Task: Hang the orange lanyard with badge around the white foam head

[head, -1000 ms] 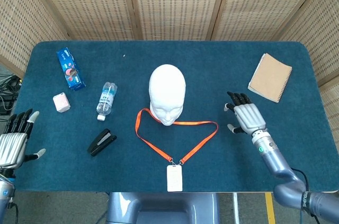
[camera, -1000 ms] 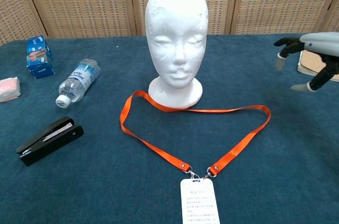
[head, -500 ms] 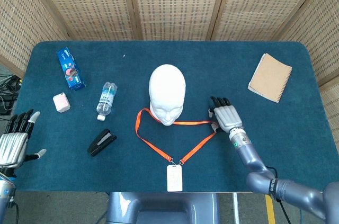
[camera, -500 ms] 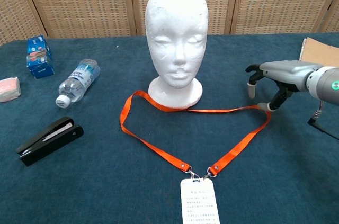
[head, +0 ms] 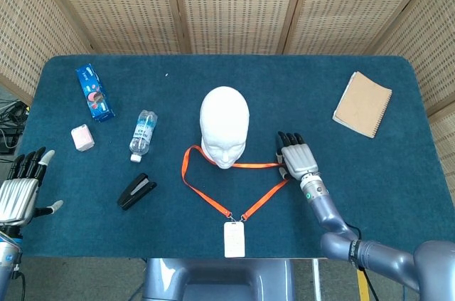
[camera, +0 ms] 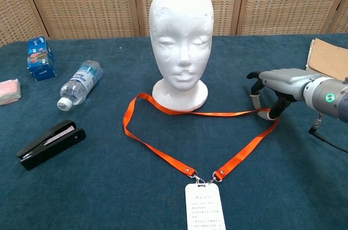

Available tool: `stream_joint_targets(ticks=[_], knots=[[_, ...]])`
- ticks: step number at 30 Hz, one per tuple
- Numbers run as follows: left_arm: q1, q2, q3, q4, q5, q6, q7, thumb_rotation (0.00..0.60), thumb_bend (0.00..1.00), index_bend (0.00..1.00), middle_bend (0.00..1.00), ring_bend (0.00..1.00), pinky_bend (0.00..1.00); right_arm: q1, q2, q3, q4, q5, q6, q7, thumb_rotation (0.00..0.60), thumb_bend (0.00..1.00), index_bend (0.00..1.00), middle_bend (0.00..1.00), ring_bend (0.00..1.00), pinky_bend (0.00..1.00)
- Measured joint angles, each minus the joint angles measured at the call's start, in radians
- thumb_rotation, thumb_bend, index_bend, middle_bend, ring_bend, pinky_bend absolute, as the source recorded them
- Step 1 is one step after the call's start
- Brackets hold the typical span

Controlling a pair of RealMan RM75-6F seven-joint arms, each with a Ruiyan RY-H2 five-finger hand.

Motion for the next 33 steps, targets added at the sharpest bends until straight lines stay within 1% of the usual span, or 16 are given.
stream_joint_targets(ticks=[6, 11, 15, 18, 22, 25, 27, 30, 32, 33], knots=[[0.0, 0.001, 0.001, 0.001, 0.001, 0.001, -0.005, 0.6, 0.0, 0.0, 0.0, 0.0, 0.0, 0.003, -0.009, -0.003, 0.013, 0.0, 0.002, 0.004, 0.6, 0.6, 0.58, 0.0, 0.0, 0.0], [-0.001, 0.002, 0.001, 0.001, 0.001, 0.0, -0.007, 0.6, 0.0, 0.0, 0.0, 0.0, 0.0, 0.005, -0.016, -0.007, 0.023, -0.004, 0.007, 0.002, 0.6, 0.65, 0.64, 0.0, 0.0, 0.0], [-0.002, 0.0, 0.003, 0.005, 0.002, -0.004, -0.011, 0.6, 0.0, 0.0, 0.0, 0.0, 0.0, 0.003, -0.015, -0.007, 0.019, -0.021, 0.021, 0.013, 0.6, 0.65, 0.66, 0.01, 0.0, 0.0], [-0.008, -0.001, 0.004, 0.005, 0.005, -0.011, -0.017, 0.6, 0.0, 0.0, 0.0, 0.0, 0.0, -0.001, -0.007, -0.008, 0.006, -0.036, 0.028, 0.027, 0.6, 0.65, 0.68, 0.03, 0.0, 0.0], [-0.038, 0.004, -0.007, -0.005, 0.028, -0.026, -0.026, 0.6, 0.0, 0.0, 0.0, 0.0, 0.0, -0.009, 0.014, -0.01, -0.023, -0.066, 0.041, 0.054, 0.6, 0.65, 0.7, 0.05, 0.0, 0.0], [-0.082, 0.011, -0.022, -0.016, 0.06, -0.049, -0.02, 0.6, 0.0, 0.0, 0.0, 0.0, 0.0, -0.02, 0.033, -0.013, -0.049, -0.093, 0.053, 0.084, 0.6, 0.65, 0.71, 0.05, 0.0, 0.0], [-0.128, 0.013, -0.039, -0.03, 0.081, -0.081, -0.02, 0.6, 0.01, 0.03, 0.0, 0.0, 0.0, -0.027, 0.05, -0.015, -0.068, -0.111, 0.058, 0.111, 0.6, 0.65, 0.71, 0.05, 0.0, 0.0], [-0.222, 0.001, -0.078, -0.036, 0.104, -0.153, -0.024, 0.6, 0.06, 0.15, 0.0, 0.0, 0.0, -0.035, 0.074, -0.02, -0.089, -0.139, 0.06, 0.138, 0.6, 0.65, 0.71, 0.06, 0.0, 0.0], [-0.279, -0.014, -0.103, -0.034, 0.103, -0.206, -0.026, 0.6, 0.14, 0.22, 0.0, 0.0, 0.0, -0.036, 0.078, -0.022, -0.095, -0.146, 0.057, 0.146, 0.6, 0.65, 0.72, 0.06, 0.0, 0.0], [-0.316, -0.03, -0.12, -0.028, 0.096, -0.245, -0.026, 0.6, 0.16, 0.24, 0.0, 0.0, 0.0, -0.035, 0.079, -0.022, -0.098, -0.147, 0.056, 0.148, 0.6, 0.65, 0.72, 0.06, 0.0, 0.0]])
